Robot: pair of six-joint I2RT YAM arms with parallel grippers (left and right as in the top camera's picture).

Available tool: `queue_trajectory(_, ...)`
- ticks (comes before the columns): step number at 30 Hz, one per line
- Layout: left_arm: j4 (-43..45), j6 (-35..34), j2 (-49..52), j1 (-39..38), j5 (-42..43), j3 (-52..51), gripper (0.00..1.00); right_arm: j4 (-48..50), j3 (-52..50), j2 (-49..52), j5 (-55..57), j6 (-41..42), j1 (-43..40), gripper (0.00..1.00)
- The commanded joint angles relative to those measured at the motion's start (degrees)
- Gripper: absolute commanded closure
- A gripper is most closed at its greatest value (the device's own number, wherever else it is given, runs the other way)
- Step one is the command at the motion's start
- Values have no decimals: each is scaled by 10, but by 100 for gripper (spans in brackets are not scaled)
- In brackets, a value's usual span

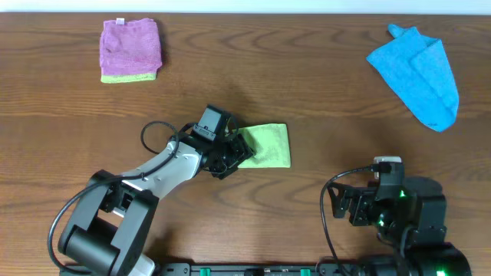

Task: Fold the cloth
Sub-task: 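Grasp the folded yellow-green cloth's left edge with the left gripper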

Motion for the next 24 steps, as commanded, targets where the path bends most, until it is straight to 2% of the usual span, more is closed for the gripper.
queue_trajectory(1, -9, -8, -8, 0, 4, -4, 34, -1, -4, -3, 2, 9, -6, 1)
queue_trajectory(11, -27, -9, -8, 0, -15, -4, 32, -1, -4, -3, 2, 9, -6, 1)
queue_trajectory(24, 13, -30, -7, -21, -49, -4, 26, -1, -4, -3, 2, 9, -6, 1)
